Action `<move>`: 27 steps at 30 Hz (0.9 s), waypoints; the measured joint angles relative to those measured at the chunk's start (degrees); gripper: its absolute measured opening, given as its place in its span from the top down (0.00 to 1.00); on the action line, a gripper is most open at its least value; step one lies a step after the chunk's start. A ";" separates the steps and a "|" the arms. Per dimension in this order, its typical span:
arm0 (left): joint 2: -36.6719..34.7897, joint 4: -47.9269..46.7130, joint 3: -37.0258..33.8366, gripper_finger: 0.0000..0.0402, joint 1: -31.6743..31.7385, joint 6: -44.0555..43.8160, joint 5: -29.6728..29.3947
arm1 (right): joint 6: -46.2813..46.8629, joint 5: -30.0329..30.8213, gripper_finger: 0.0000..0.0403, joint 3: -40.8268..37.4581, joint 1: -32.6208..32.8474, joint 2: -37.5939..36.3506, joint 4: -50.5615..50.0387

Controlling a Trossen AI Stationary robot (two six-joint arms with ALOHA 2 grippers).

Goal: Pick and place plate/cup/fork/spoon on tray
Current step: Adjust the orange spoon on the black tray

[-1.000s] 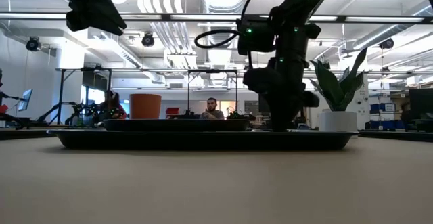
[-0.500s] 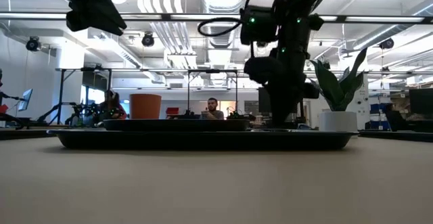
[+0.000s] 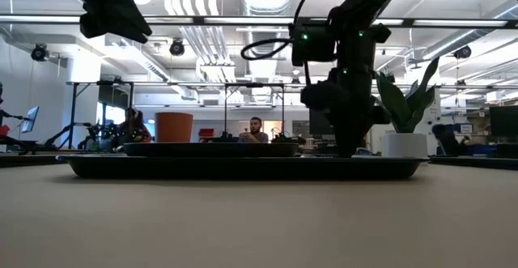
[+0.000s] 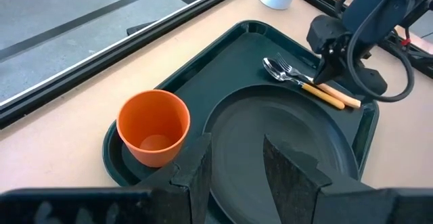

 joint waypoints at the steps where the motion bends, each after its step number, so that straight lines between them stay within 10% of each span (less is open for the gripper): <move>1: 0.00 0.00 0.00 0.72 0.00 0.02 0.00 | -0.01 0.01 0.98 -0.26 0.00 0.01 0.00; 27: 0.00 0.00 0.00 0.72 0.00 0.02 0.00 | 4.68 0.04 0.98 -2.21 0.90 -0.01 7.98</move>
